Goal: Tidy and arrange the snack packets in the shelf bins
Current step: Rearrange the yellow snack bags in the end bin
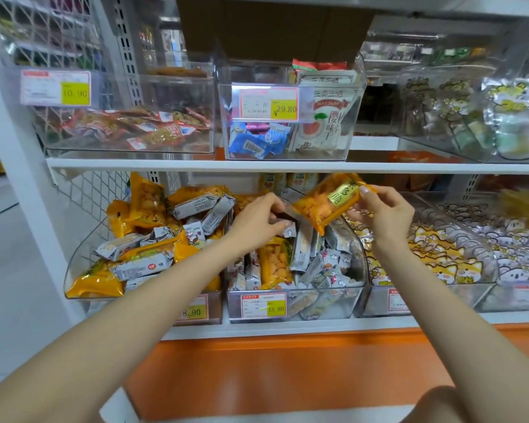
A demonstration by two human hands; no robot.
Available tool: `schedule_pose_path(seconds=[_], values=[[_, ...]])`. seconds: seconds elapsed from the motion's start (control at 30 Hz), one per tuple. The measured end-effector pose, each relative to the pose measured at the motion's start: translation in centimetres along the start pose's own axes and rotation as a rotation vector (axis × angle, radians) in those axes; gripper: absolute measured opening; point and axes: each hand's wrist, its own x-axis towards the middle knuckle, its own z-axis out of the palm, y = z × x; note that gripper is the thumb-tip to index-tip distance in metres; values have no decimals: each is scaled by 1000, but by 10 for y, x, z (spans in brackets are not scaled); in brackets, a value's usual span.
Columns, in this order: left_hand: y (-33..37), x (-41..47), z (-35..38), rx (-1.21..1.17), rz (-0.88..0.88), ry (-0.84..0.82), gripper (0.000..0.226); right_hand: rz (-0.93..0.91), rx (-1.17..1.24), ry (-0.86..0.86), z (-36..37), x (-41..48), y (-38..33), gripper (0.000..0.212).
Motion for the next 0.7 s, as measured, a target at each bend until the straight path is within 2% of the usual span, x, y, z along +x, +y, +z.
schedule_pose_path(seconds=[0.17,0.27,0.37,0.5,0.6,0.7], values=[[-11,-27,-29,-74,-20,-130,80,177,48,-281,21,-22,2,10],[-16,-49,-31,30,-20,-88,94,252,92,-328,43,-37,5,14],[-24,-64,-37,56,-46,83,95,317,170,-348,67,-51,11,15],[-45,-74,-62,167,-67,323,80,335,193,-477,99,-66,16,13],[-71,-79,-90,195,-124,427,73,236,-10,-636,119,-71,20,8],[-98,-80,-108,214,-180,508,75,1,-362,-673,132,-73,32,17]])
